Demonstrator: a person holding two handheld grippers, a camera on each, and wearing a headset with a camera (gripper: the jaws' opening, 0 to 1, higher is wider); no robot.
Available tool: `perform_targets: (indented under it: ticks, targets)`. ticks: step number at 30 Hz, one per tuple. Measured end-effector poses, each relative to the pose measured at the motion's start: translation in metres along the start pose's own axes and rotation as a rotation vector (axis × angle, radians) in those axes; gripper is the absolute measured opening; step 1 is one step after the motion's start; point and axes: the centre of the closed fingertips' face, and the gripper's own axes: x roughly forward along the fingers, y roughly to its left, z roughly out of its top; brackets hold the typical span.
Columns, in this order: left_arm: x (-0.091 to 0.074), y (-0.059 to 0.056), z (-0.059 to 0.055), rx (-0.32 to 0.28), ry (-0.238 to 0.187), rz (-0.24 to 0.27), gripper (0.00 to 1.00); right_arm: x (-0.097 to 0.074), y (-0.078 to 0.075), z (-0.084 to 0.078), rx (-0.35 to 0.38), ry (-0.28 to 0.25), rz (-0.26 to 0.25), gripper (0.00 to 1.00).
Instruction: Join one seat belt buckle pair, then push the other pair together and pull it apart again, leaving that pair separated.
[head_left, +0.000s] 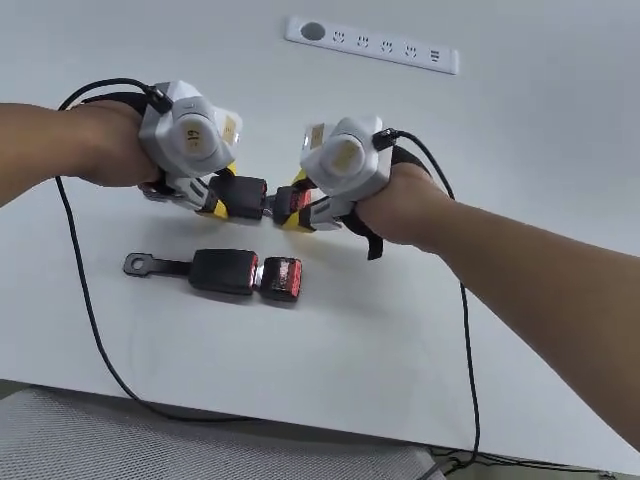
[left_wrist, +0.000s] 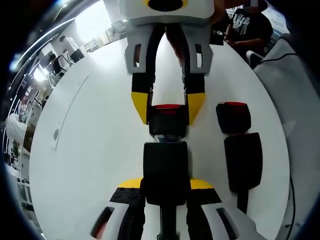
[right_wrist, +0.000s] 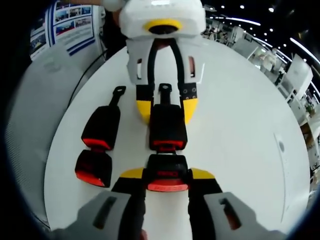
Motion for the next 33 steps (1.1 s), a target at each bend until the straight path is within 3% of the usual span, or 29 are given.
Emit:
perform_targets:
  ticks: [17,33]
  targets:
    - [0.0,0.001,-0.001,-0.033,-0.012,0.011,0.32,-0.002,-0.001,-0.004,-0.004,0.002,-0.003,0.32]
    - [-0.001,0.0,-0.002,-0.038,0.005,0.009,0.32,-0.014,0.0,-0.022,0.0,0.007,-0.016,0.32]
